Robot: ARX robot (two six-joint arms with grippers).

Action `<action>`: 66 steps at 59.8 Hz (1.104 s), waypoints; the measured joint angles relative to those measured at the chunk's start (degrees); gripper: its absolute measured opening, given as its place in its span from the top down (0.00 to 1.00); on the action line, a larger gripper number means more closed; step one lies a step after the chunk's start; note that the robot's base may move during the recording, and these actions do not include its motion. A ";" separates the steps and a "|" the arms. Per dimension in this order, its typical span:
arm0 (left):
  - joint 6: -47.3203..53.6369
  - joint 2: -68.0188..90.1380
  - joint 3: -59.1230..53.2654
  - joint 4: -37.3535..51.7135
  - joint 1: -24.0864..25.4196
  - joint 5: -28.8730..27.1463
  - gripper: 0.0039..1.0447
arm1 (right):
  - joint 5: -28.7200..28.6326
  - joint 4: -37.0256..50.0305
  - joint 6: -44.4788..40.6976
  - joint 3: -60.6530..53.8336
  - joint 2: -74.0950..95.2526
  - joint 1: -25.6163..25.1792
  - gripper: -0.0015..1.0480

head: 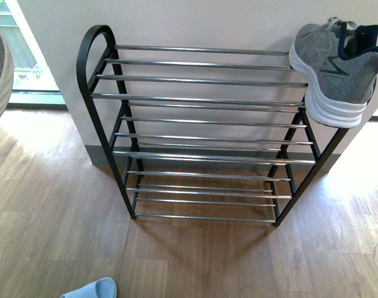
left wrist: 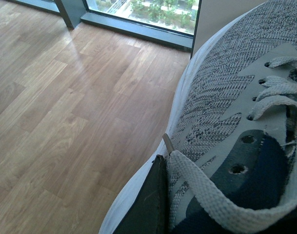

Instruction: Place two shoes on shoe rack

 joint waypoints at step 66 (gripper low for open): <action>0.07 -0.15 -0.20 0.63 0.13 0.72 0.99 | 0.17 -0.04 0.02 0.00 -0.09 0.09 0.09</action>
